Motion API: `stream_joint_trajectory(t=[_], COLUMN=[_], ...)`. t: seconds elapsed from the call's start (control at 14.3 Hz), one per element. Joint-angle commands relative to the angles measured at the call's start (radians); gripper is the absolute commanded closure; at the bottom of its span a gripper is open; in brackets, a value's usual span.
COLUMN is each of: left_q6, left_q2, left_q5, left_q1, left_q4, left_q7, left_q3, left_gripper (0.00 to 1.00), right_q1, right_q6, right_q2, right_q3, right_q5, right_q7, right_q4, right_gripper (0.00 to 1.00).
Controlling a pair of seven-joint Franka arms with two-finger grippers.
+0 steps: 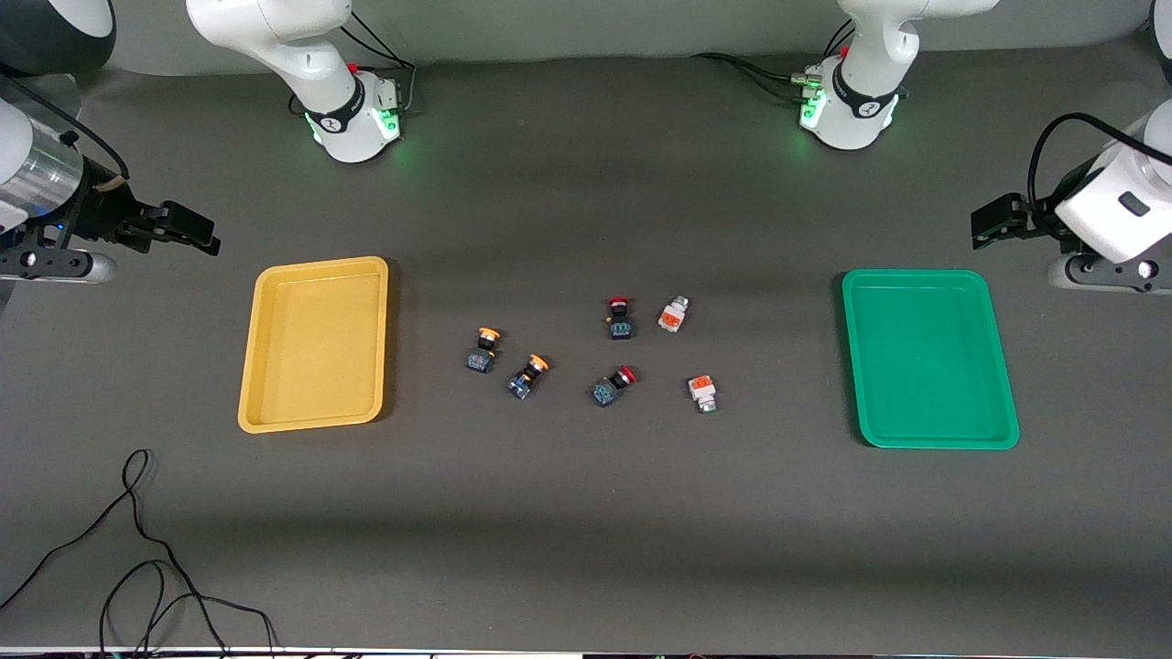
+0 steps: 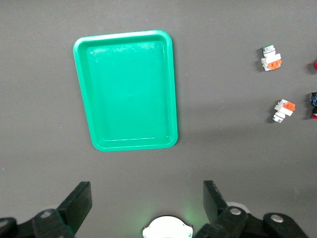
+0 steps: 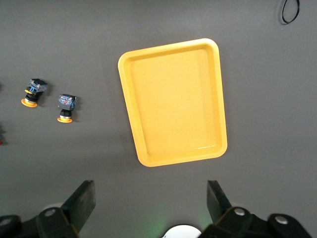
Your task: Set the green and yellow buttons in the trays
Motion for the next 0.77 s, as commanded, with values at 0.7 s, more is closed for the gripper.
stream_joint_trajectory(t=[0.7], left_q6=[0.023], left_q2=[-0.017], left_q5=[-0.041], left_q1=[-0.025], left_q4=[-0.032], left_q7=[0.023], left_q3=[0.025], left_gripper=[0.0], right_q1=[0.0], right_q6=[-0.061], right_q2=[0.069], right_q3=[0.007], right_q5=[0.046], right_q7=[0.024], right_q4=[0.103], right_gripper=[0.0])
